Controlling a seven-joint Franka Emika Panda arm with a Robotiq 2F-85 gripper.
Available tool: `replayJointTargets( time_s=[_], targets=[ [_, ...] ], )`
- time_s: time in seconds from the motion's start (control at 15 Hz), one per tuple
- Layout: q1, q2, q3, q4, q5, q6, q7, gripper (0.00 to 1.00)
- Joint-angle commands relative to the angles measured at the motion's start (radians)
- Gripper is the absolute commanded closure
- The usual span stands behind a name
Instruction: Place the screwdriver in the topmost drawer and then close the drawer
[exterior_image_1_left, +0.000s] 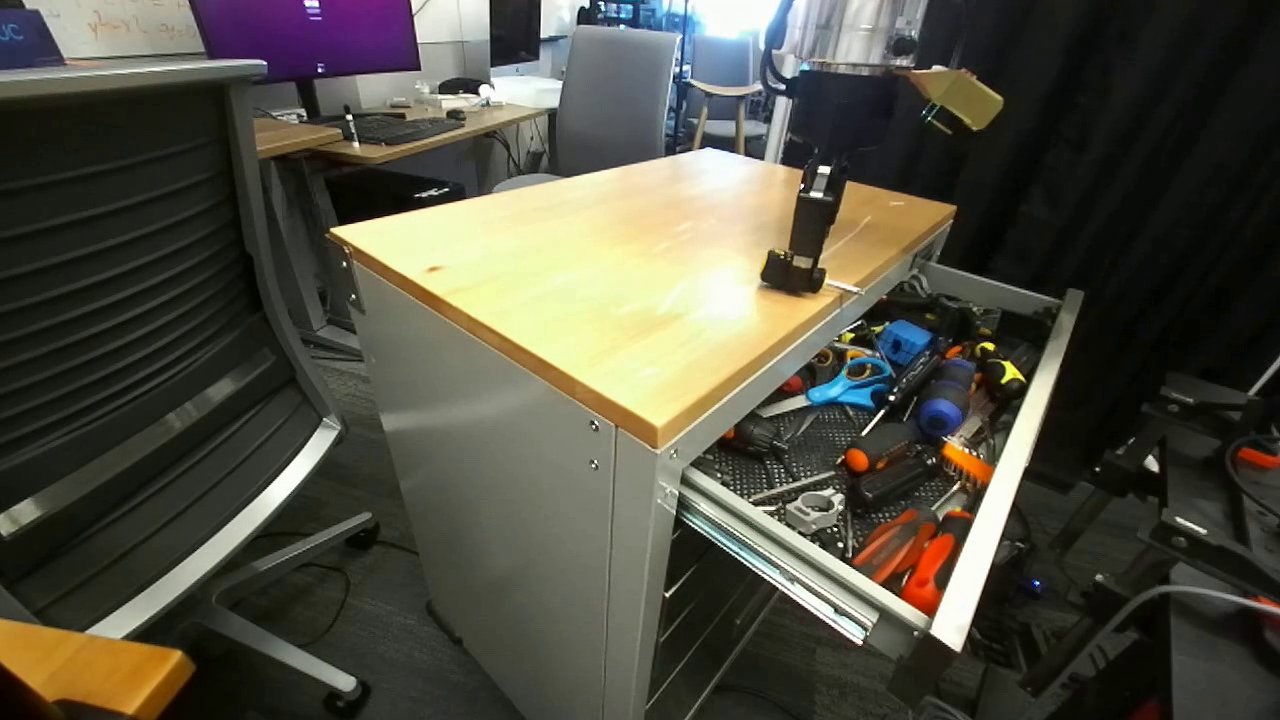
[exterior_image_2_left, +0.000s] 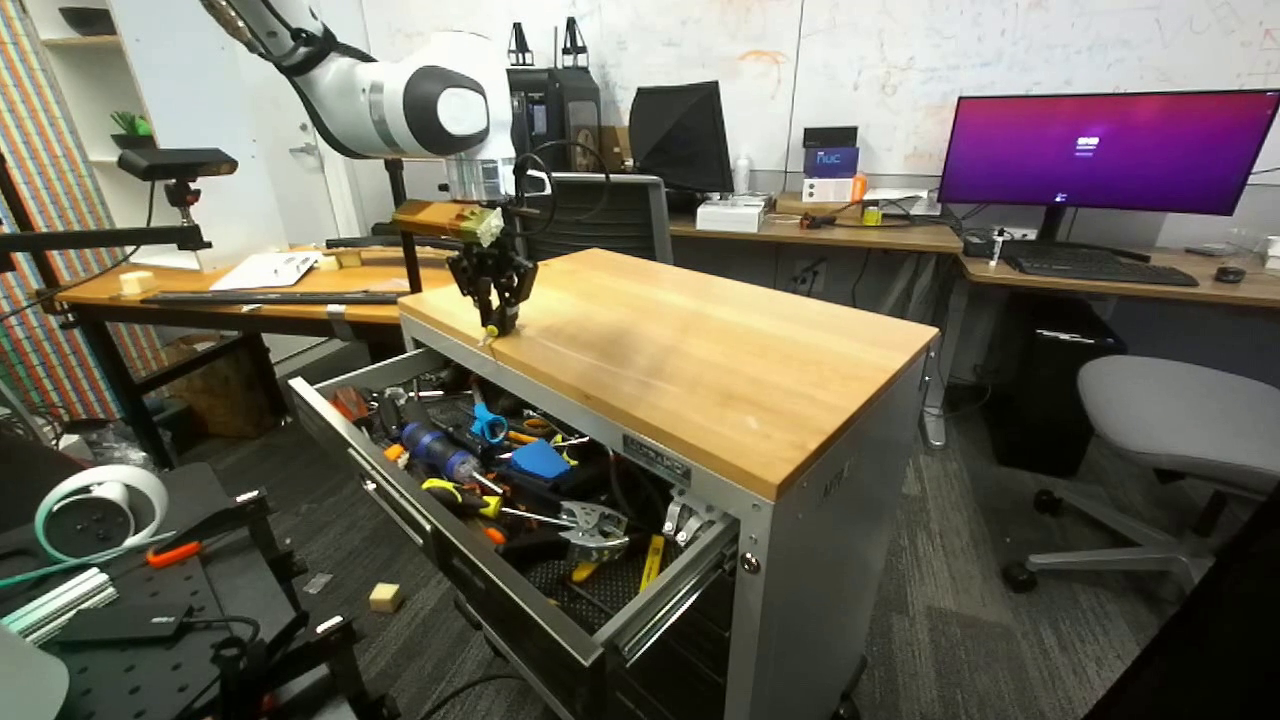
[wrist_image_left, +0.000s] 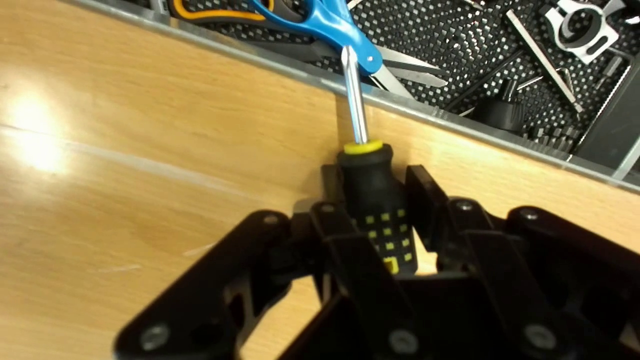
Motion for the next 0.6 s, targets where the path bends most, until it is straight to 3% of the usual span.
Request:
replayJointTargets(
  time_s=[0.0,0.27,0.53],
  targets=[
    [0.008,-0.052,0.015,-0.117,0.017,0.005,-0.042,0.85],
    [0.021,-0.188,-0.005,-0.217,-0.032,0.076,0.037,0.85],
    [0.015,-0.294,0.007,-0.301,-0.006,0.035,0.034,0.85]
  ],
)
